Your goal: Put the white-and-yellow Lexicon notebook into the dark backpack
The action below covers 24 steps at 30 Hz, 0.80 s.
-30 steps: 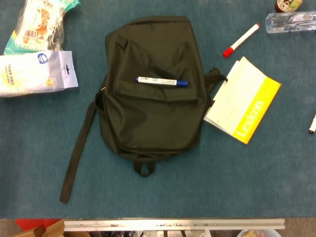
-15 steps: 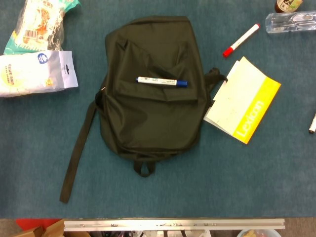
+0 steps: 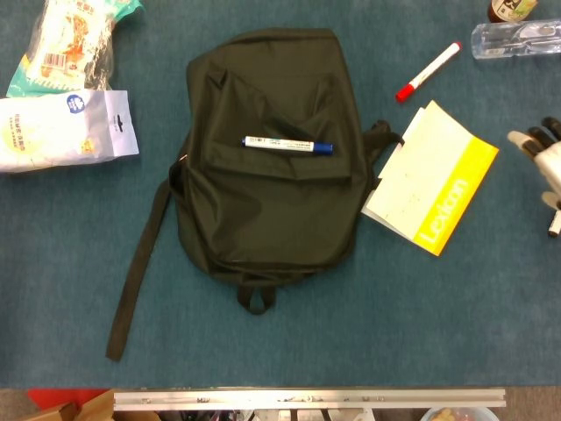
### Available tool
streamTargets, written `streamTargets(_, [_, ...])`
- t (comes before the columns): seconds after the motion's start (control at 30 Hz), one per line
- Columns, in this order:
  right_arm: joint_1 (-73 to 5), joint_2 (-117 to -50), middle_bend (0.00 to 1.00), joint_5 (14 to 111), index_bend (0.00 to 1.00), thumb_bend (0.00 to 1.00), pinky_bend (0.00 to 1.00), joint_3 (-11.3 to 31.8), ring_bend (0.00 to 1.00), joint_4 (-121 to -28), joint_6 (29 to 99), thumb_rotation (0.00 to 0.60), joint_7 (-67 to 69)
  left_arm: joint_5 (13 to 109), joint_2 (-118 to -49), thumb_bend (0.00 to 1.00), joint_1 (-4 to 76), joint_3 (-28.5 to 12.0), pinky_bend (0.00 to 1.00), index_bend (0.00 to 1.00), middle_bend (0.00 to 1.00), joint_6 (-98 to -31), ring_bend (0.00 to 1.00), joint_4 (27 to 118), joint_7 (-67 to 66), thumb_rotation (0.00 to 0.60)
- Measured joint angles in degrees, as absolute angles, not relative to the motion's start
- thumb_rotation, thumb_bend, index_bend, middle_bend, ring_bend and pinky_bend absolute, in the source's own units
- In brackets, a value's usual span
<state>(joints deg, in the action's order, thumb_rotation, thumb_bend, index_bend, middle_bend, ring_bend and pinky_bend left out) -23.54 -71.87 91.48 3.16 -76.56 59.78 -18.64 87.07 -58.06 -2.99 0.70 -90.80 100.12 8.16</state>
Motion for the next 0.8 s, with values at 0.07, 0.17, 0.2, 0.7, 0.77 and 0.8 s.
streamTargets(0.07, [-24.63, -74.03, 0.31, 91.24, 0.22, 0.00, 0.37, 3.21, 0.20, -73.97, 58.70, 0.600, -19.19, 86.77, -58.16, 0.38, -3.02, 0.63, 0.09, 0.16, 0.14, -90.64, 0.06, 100.09, 8.02, 0.600])
streamTargets(0.17, [-26.32, -77.06, 0.30, 90.73, 0.21, 0.00, 0.37, 3.20, 0.20, -70.49, 56.69, 0.600, -19.79, 86.60, -58.25, 0.38, -3.04, 0.51, 0.09, 0.16, 0.14, -90.59, 0.06, 100.10, 7.93, 0.600])
streamTargets(0.2, [-26.82, -77.87, 0.30, 90.59, 0.21, 0.00, 0.37, 3.16, 0.20, -69.57, 56.11, 0.600, -19.96, 86.57, -58.26, 0.38, -3.04, 0.49, 0.09, 0.16, 0.14, -90.54, 0.06, 100.13, 7.91, 0.600])
streamTargets(0.7, [-32.12, -86.15, 0.29, 89.25, 0.20, 0.00, 0.37, 2.19, 0.19, -61.87, 51.77, 0.600, -21.38, 85.46, -58.25, 0.38, -2.91, 0.01, 0.09, 0.16, 0.14, -89.74, 0.06, 100.31, 7.40, 0.600])
streamTargets(0.77, [-32.67, -86.74, 0.29, 89.08, 0.20, 0.00, 0.37, 2.13, 0.19, -61.60, 51.44, 0.600, -21.80, 85.40, -58.29, 0.38, -2.96, -0.03, 0.09, 0.16, 0.14, -89.75, 0.06, 100.22, 7.48, 0.600])
streamTargets(0.8, [-32.86, -86.96, 0.29, 88.98, 0.20, 0.00, 0.37, 2.11, 0.19, -61.48, 51.27, 0.600, -22.00, 85.39, -58.29, 0.38, -2.98, -0.03, 0.09, 0.16, 0.14, -89.76, 0.06, 100.19, 7.51, 0.600])
